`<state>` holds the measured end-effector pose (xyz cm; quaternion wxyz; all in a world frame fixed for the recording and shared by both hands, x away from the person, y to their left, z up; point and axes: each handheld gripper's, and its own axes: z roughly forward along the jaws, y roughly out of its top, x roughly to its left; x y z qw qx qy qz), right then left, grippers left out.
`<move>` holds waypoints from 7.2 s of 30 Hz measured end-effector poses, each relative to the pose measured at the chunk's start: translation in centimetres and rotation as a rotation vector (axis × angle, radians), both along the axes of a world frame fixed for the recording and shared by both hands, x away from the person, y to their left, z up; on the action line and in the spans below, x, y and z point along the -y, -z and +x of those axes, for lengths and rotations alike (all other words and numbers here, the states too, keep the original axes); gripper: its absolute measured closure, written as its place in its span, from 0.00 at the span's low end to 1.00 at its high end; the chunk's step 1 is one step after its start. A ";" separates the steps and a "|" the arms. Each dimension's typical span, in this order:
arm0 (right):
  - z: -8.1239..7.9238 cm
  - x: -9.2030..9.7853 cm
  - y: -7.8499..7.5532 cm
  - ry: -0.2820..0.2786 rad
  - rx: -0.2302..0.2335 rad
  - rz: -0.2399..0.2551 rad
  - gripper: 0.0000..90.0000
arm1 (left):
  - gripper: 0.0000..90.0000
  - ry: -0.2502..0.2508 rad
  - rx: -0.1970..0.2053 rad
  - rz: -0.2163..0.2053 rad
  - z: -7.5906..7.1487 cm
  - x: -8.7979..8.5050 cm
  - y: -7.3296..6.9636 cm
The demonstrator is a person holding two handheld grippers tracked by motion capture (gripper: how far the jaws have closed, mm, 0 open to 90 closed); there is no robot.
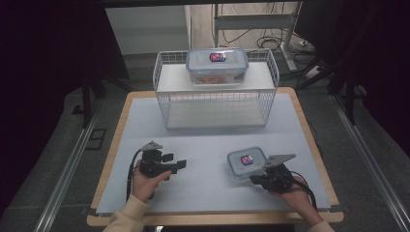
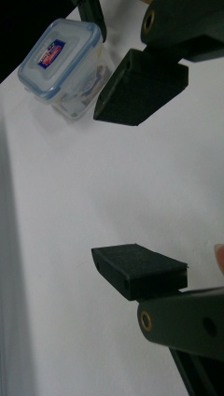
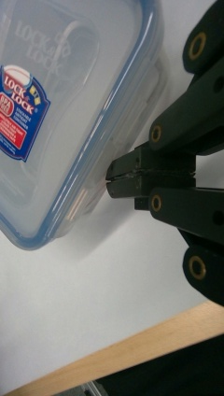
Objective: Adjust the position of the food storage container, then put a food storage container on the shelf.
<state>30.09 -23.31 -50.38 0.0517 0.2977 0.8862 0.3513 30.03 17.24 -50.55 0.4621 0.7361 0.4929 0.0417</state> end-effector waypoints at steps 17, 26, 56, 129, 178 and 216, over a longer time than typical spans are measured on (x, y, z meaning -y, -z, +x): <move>0.7 4.9 -2.7 0.197 0.066 0.065 1.00 | 0.33 -0.007 0.000 -0.010 0.0 -0.3 0.0; 5.1 5.4 -1.6 0.296 0.053 -0.004 1.00 | 0.33 -0.008 0.001 0.004 -0.1 0.1 0.1; 3.7 2.2 -0.8 0.200 0.016 -0.041 1.00 | 0.33 -0.038 -0.008 -0.029 0.0 -0.4 0.1; 5.0 -0.5 -0.2 0.221 -0.203 0.319 0.34 | 0.23 0.065 -0.092 -0.068 1.8 3.3 0.9; 4.2 -1.9 0.5 0.156 -0.285 0.408 0.58 | 0.57 0.150 -0.100 -0.172 0.4 6.7 1.6; 3.5 -2.3 -1.9 0.128 -0.153 0.391 0.58 | 0.57 0.144 -0.021 -0.149 -0.1 6.6 -0.7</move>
